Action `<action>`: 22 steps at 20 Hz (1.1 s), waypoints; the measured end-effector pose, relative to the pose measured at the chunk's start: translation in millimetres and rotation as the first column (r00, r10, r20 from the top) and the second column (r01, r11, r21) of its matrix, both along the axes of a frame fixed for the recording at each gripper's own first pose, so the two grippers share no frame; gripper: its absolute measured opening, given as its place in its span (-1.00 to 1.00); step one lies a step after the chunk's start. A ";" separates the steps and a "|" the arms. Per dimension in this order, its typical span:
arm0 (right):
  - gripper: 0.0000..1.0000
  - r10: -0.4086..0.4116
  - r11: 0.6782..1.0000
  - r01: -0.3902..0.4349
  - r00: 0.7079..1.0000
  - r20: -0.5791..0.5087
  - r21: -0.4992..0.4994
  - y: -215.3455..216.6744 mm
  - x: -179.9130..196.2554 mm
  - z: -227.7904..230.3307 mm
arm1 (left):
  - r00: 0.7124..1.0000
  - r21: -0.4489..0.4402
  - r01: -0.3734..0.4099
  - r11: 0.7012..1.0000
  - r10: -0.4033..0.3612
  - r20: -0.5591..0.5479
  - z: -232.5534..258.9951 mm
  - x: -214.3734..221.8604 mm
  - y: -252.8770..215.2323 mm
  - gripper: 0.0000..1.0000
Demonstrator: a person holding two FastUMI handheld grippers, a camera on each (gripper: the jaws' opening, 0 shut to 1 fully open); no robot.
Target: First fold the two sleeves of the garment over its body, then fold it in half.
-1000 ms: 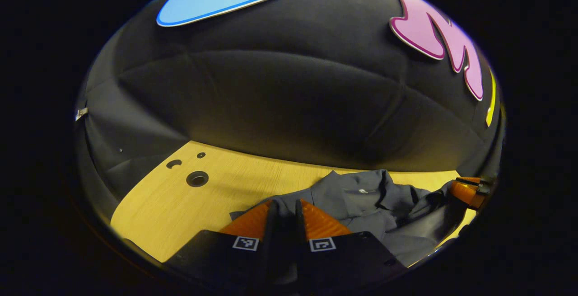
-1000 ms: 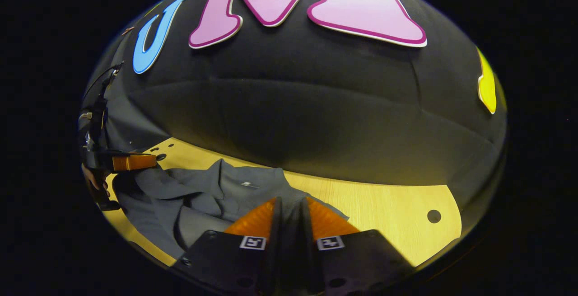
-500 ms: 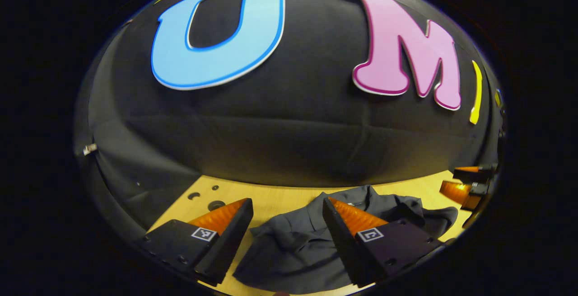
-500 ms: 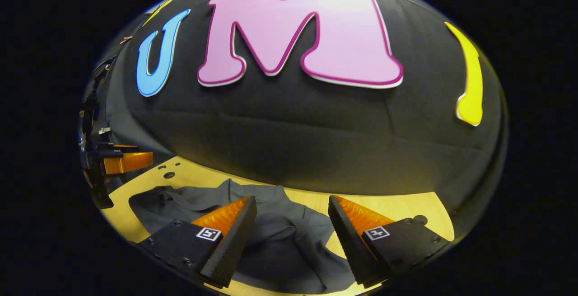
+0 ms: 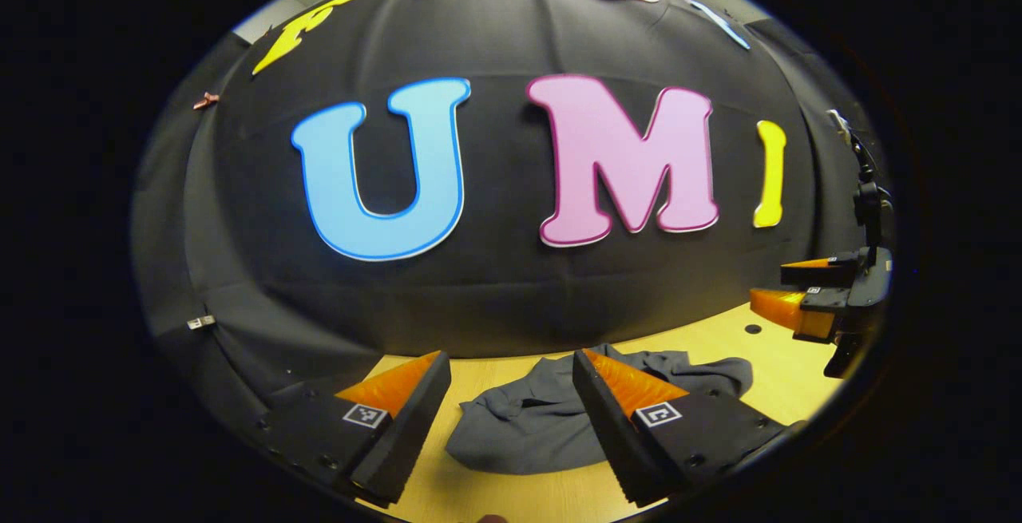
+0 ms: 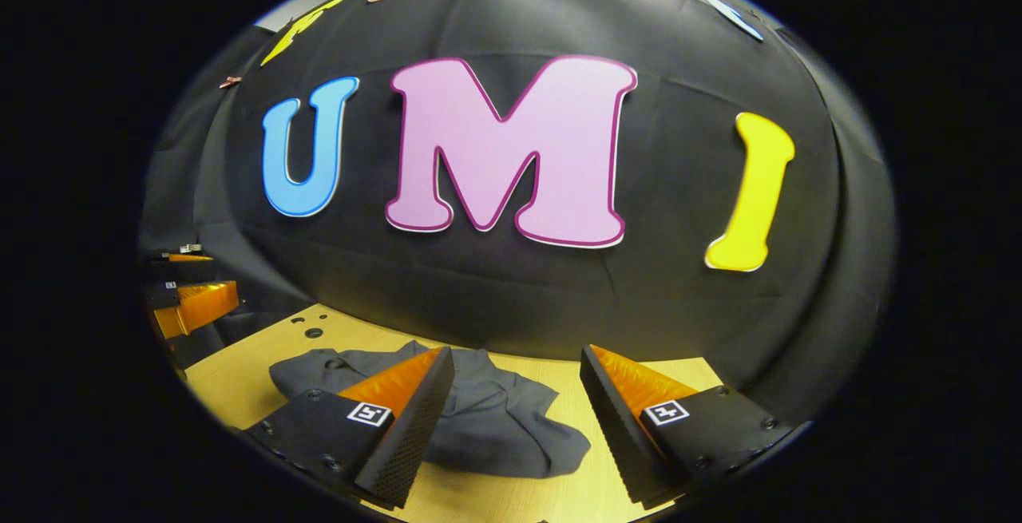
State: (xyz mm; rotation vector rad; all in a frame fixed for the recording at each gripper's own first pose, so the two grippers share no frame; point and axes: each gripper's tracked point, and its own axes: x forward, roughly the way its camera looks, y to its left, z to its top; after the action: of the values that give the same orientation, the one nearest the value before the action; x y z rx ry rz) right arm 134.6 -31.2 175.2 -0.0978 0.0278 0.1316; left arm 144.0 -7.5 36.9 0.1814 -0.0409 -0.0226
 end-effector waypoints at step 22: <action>0.96 -0.012 0.995 0.020 0.997 -0.079 0.096 52.9 -279.1 -60.2 | 0.993 -0.114 0.111 0.987 -0.115 -0.032 -71.9 -238.5 -17.0 0.96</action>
State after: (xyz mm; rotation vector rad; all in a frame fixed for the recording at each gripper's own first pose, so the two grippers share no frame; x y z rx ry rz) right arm -144.5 21.7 115.0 0.0048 0.1004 0.1203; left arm -94.5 -24.5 -35.0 0.0665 -0.0141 -0.1366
